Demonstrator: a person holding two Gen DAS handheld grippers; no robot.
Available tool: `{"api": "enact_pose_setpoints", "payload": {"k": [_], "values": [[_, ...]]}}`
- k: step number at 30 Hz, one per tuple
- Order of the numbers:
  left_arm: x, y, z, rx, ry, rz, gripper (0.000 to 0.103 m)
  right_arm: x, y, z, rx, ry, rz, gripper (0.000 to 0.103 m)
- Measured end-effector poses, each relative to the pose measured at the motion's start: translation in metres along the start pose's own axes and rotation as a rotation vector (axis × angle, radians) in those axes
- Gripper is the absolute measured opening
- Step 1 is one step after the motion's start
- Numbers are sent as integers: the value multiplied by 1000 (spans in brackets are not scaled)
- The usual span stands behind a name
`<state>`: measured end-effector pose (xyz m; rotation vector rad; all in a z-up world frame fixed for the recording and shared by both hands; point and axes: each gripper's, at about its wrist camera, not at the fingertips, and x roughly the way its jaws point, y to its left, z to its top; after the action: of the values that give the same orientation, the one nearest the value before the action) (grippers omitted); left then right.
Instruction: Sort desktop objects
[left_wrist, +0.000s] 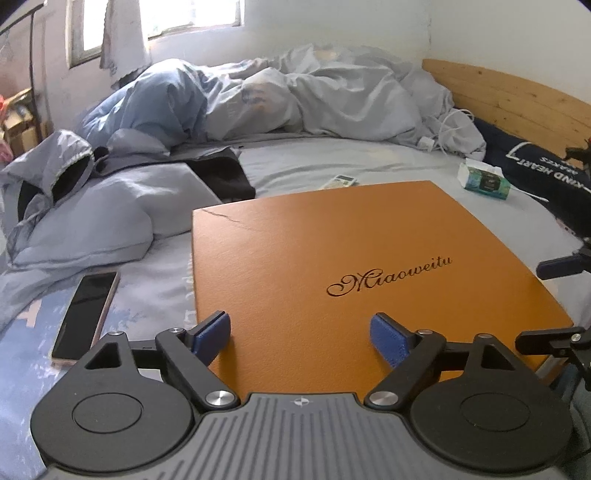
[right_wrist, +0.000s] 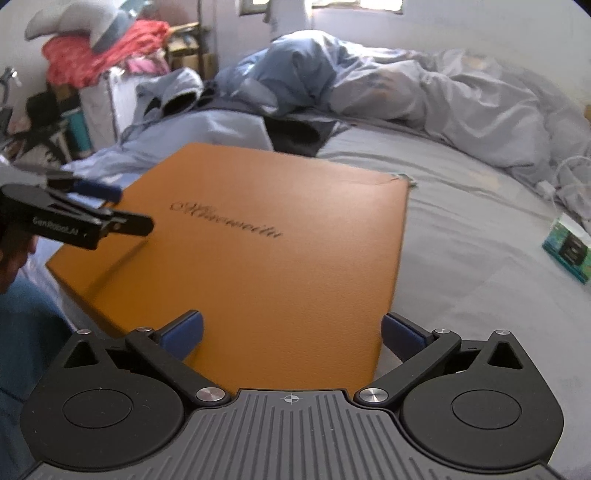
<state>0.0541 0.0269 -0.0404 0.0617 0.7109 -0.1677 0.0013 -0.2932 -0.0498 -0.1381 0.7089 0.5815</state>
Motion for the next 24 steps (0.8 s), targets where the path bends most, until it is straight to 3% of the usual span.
{"api": "enact_pose_setpoints", "payload": {"k": [6, 9, 17, 21, 24], "values": [[-21, 5, 6, -58, -51, 9, 90, -25, -1, 13, 27, -75, -11, 103], [-37, 6, 7, -79, -102, 12, 103, -40, -2, 19, 29, -114, -24, 103], [-69, -2, 15, -126, -212, 24, 103, -79, -22, 13, 167, -222, -70, 103], [-88, -10, 14, -165, -287, 4, 103, -91, -30, 4, 220, -236, -89, 103], [-98, -17, 5, -175, -292, 6, 103, -96, -30, -4, 225, -234, -96, 103]]}}
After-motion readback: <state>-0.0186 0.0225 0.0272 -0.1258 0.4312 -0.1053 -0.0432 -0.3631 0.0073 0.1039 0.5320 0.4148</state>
